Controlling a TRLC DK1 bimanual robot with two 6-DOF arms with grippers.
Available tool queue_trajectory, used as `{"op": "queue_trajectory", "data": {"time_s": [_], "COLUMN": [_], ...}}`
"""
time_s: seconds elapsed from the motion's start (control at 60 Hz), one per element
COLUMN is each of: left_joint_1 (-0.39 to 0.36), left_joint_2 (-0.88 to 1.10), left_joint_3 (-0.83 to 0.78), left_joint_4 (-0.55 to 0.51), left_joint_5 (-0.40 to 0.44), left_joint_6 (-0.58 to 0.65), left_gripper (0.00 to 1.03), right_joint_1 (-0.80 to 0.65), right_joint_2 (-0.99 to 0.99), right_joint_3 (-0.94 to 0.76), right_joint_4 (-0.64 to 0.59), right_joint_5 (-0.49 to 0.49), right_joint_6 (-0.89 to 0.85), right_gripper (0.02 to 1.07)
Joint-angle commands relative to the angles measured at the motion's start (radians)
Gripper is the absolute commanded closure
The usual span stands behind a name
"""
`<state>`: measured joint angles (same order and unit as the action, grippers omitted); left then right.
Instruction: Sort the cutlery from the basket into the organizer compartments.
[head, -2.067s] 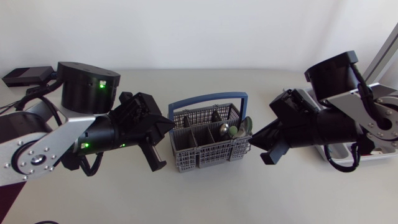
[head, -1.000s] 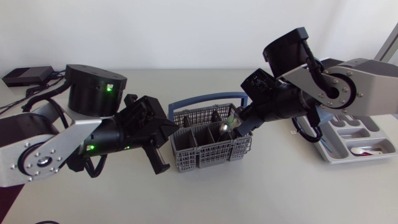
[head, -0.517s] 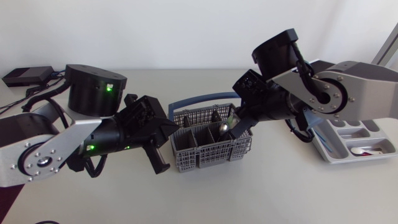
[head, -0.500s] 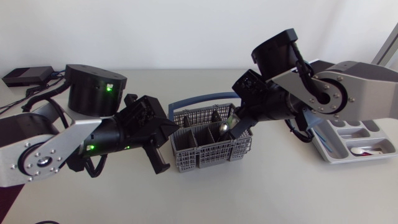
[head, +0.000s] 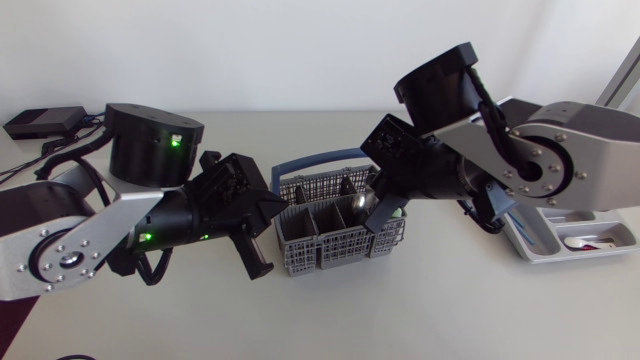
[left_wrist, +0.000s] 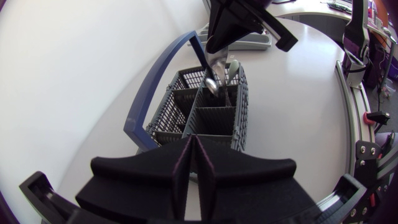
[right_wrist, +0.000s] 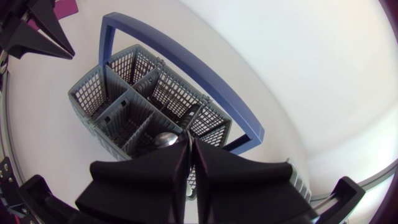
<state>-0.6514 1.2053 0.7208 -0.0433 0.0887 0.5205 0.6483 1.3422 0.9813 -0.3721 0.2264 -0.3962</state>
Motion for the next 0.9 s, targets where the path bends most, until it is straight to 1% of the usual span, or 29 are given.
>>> {"op": "queue_trajectory", "data": {"time_s": [0.0,0.1,0.383,0.433,0.483,0.517,0.6,0.717,0.8,0.883], "left_joint_1": [0.006,0.002,-0.007,-0.011,-0.021,-0.028,-0.047,-0.085,-0.105,-0.113], "left_joint_2": [-0.003,-0.003,-0.003,-0.003,-0.004,-0.006,-0.009,0.010,0.017,0.028], "left_joint_3": [-0.007,-0.007,0.011,0.016,0.023,0.028,0.043,0.088,0.120,0.144], "left_joint_4": [0.011,0.011,0.000,-0.001,-0.003,-0.007,-0.015,-0.021,-0.029,-0.033], "left_joint_5": [-0.006,-0.006,-0.006,-0.006,-0.006,-0.006,-0.004,0.000,0.002,0.009], "left_joint_6": [-0.016,-0.016,-0.016,-0.016,-0.016,-0.016,-0.017,-0.025,-0.030,-0.033], "left_gripper": [0.96,0.96,0.95,0.92,0.92,0.89,0.86,0.83,0.78,0.75], "right_joint_1": [0.022,0.045,0.077,0.080,0.086,0.086,0.088,0.088,0.088,0.088], "right_joint_2": [-0.043,-0.075,-0.144,-0.160,-0.178,-0.189,-0.221,-0.265,-0.296,-0.330], "right_joint_3": [-0.023,-0.013,0.057,0.072,0.089,0.102,0.123,0.134,0.131,0.123], "right_joint_4": [-0.010,-0.022,-0.125,-0.143,-0.160,-0.177,-0.197,-0.211,-0.218,-0.218], "right_joint_5": [0.034,0.057,0.057,0.057,0.056,0.050,0.037,0.008,-0.024,-0.052], "right_joint_6": [-0.043,-0.064,-0.084,-0.086,-0.087,-0.087,-0.087,-0.084,-0.072,-0.066], "right_gripper": [1.02,1.02,1.02,1.02,1.01,1.02,1.02,1.02,1.02,1.02]}}
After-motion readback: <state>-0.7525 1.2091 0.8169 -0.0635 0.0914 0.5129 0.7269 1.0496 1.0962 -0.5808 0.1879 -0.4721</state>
